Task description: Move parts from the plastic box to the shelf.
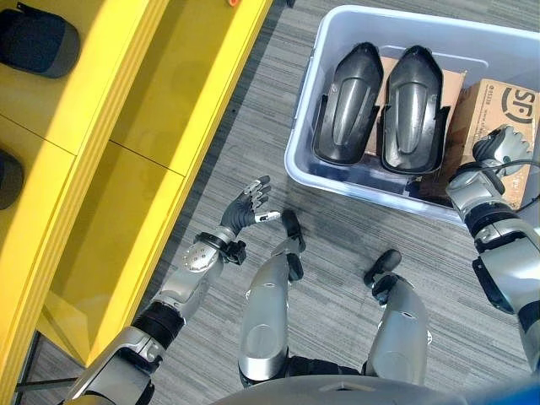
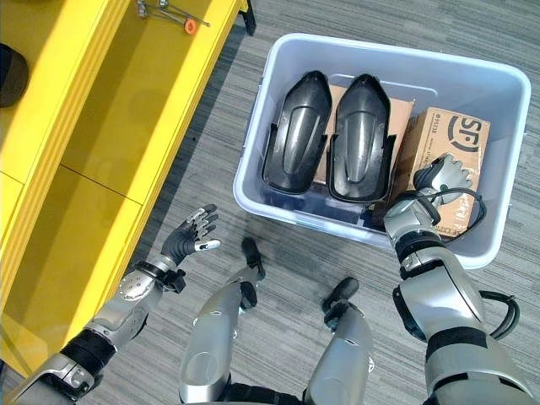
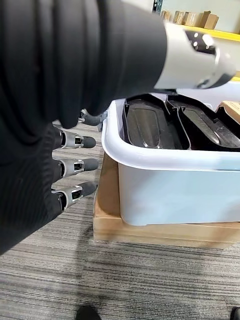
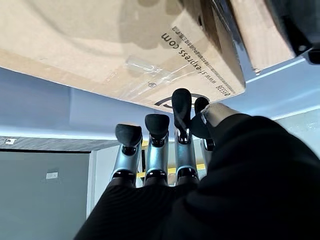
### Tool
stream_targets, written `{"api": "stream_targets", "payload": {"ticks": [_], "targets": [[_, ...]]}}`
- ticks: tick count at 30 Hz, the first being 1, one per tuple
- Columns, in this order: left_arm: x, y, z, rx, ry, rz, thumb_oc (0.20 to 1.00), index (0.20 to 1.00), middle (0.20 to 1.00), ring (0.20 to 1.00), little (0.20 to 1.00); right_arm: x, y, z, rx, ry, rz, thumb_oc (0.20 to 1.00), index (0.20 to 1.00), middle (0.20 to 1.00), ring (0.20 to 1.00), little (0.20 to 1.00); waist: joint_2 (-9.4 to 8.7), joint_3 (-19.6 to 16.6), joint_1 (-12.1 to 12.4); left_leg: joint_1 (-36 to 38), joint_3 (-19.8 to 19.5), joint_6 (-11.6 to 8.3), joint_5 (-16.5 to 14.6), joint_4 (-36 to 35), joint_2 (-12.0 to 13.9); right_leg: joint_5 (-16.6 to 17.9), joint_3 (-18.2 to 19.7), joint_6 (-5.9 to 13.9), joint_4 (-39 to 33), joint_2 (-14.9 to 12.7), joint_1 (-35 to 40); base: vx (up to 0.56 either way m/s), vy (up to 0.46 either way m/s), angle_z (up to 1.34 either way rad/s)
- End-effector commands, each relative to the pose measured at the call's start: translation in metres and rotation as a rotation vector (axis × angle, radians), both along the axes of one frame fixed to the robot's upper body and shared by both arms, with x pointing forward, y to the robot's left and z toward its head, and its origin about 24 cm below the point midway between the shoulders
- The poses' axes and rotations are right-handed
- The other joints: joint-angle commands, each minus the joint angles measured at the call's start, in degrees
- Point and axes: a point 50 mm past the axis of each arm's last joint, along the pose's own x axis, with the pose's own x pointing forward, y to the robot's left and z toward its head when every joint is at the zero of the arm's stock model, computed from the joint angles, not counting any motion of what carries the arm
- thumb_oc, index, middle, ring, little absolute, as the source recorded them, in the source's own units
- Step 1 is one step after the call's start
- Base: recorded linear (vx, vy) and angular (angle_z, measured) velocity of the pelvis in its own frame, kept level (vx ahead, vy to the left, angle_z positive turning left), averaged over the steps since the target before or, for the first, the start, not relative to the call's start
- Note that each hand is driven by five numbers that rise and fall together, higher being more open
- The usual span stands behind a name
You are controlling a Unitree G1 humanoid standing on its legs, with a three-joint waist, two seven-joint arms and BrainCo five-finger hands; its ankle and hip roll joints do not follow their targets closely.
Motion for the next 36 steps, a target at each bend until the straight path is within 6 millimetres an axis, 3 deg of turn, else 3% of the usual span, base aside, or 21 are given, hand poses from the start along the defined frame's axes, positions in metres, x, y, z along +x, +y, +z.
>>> {"api": "stream_targets", "payload": {"ticks": [1, 2, 6, 11, 19, 29, 31, 36], "targets": [[0.001, -0.011, 0.013, -0.020, -0.062, -0.048, 1.000, 1.000, 1.000, 1.000, 1.000, 0.000, -0.002, 0.006, 0.008, -0.060, 0.000, 0.476, 0.476, 0.476, 0.476, 0.476, -0.88, -0.68, 2.36, 1.58, -3.45, -7.22, -6.07, 2.59, 3.10, 0.29, 1.16, 4.30, 1.42, -1.34, -2.21, 0.00, 0.000, 0.00], [0.002, -0.012, 0.013, -0.022, -0.061, -0.049, 1.000, 1.000, 1.000, 1.000, 1.000, 0.001, 0.000, 0.005, 0.013, -0.081, 0.007, 1.000, 1.000, 1.000, 1.000, 1.000, -0.87, -0.68, 2.36, 1.71, -3.48, -7.17, -6.10, 2.58, 3.05, 0.24, 1.20, 4.29, 1.47, -1.31, -2.13, 0.00, 0.000, 0.00], [0.001, -0.012, 0.011, -0.027, -0.057, -0.042, 1.000, 1.000, 1.000, 1.000, 1.000, 0.007, 0.019, 0.015, 0.041, -0.278, 0.131, 1.000, 1.000, 1.000, 1.000, 1.000, -1.09, -0.68, 1.96, 2.57, -3.47, -6.99, -6.22, 2.34, 2.79, 0.31, 1.51, 4.37, 1.03, -1.05, -1.46, 0.00, 0.000, 0.00], [-0.001, -0.013, 0.010, -0.039, -0.042, -0.012, 1.000, 1.000, 1.000, 1.000, 1.000, 0.015, 0.068, 0.055, -0.042, -0.500, 0.429, 1.000, 1.000, 1.000, 1.000, 1.000, -1.79, -0.68, 0.81, 3.30, -3.31, -6.93, -6.39, 2.55, 2.71, 0.29, 2.36, 4.40, 0.72, -0.53, -1.18, 0.01, 0.005, -0.02], [-0.004, -0.016, 0.007, -0.047, -0.030, 0.008, 1.000, 1.000, 1.000, 1.000, 1.000, 0.014, 0.127, 0.084, -0.102, -0.527, 0.771, 1.000, 1.000, 1.000, 1.000, 1.000, -2.09, -0.68, 0.19, 2.63, -3.26, -7.11, -6.34, 3.23, 3.06, 0.03, 2.92, 3.80, 1.09, -0.06, -2.18, 0.01, 0.008, -0.06], [-0.003, -0.017, 0.006, -0.038, -0.021, 0.006, 1.000, 1.000, 1.000, 1.000, 1.000, 0.021, 0.133, 0.073, -0.015, -0.447, 0.770, 1.000, 1.000, 1.000, 1.000, 1.000, -1.14, -0.68, 0.75, 0.78, -3.51, -7.08, -6.18, 3.77, 3.09, -0.49, 2.44, 3.29, 3.01, -0.59, -4.22, 0.00, 0.001, 0.00], [-0.002, -0.018, 0.006, -0.032, -0.022, 0.001, 1.000, 1.000, 1.000, 1.000, 1.000, 0.024, 0.127, 0.067, 0.059, -0.435, 0.720, 1.000, 1.000, 1.000, 1.000, 1.000, -0.82, -0.68, 0.95, -0.04, -3.68, -6.99, -6.23, 4.02, 2.96, -0.64, 2.37, 3.14, 3.63, -0.75, -5.08, -0.01, -0.008, 0.02], [0.000, -0.020, 0.006, -0.031, -0.020, -0.001, 1.000, 1.000, 1.000, 1.000, 1.000, 0.026, 0.116, 0.064, 0.055, -0.466, 0.619, 1.000, 1.000, 1.000, 1.000, 1.000, -0.20, -0.68, 1.05, -1.32, -3.74, -7.06, -6.15, 4.43, 3.11, -0.70, 2.34, 3.09, 4.57, -1.14, -6.47, -0.01, -0.005, 0.03]]}}
